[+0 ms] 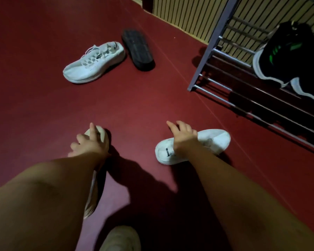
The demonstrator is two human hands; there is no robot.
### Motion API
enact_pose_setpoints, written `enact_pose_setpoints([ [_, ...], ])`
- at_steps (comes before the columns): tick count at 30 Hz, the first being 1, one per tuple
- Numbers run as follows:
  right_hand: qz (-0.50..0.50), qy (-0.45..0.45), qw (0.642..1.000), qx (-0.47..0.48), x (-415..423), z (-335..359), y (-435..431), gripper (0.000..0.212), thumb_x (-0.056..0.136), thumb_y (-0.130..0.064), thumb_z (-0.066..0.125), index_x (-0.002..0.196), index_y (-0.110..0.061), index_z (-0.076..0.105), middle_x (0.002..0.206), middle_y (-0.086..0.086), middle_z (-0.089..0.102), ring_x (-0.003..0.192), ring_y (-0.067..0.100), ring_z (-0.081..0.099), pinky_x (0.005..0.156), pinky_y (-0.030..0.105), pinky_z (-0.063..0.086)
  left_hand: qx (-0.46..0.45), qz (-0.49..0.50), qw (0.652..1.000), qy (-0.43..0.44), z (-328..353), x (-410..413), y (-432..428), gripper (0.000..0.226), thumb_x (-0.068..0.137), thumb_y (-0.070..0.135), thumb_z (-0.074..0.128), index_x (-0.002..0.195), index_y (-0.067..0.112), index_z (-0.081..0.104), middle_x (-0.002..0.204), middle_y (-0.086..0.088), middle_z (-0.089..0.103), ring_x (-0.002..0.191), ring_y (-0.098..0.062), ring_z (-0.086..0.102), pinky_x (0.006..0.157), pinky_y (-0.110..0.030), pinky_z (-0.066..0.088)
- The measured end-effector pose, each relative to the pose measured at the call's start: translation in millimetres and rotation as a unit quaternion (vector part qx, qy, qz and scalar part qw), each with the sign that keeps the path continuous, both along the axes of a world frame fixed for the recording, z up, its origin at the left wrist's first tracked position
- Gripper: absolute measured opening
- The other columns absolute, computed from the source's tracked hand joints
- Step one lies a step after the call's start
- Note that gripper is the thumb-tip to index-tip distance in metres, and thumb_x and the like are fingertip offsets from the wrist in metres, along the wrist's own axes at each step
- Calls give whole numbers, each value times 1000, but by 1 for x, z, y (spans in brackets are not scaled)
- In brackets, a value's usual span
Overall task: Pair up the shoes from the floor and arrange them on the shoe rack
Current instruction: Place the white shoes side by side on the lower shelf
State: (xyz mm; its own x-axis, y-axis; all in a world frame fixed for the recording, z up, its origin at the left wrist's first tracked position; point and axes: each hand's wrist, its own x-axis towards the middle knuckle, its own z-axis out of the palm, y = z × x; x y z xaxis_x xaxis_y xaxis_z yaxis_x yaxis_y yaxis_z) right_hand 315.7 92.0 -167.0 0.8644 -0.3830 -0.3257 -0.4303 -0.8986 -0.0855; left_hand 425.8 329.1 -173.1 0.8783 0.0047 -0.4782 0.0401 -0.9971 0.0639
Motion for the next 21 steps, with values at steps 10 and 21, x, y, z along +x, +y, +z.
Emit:
enact_pose_setpoints([
  [10, -114, -77, 974, 178, 18, -6, -2, 59, 77, -1, 48, 133, -21, 51, 133, 5, 46, 117, 28, 50, 105, 37, 36, -177, -7, 984, 22, 15, 51, -36, 95, 80, 67, 52, 151, 31, -1, 158, -11, 6, 143, -34, 12, 117, -42, 15],
  [21, -46, 78, 989, 115, 134, -5, 18, 64, 94, -49, 41, 149, -34, 11, 159, 2, -10, 144, 31, -12, 115, 48, 6, -50, -28, 992, 116, -20, 62, -55, 73, 87, 72, 19, 149, 40, -1, 157, 0, -19, 143, -36, -18, 112, -59, -6],
])
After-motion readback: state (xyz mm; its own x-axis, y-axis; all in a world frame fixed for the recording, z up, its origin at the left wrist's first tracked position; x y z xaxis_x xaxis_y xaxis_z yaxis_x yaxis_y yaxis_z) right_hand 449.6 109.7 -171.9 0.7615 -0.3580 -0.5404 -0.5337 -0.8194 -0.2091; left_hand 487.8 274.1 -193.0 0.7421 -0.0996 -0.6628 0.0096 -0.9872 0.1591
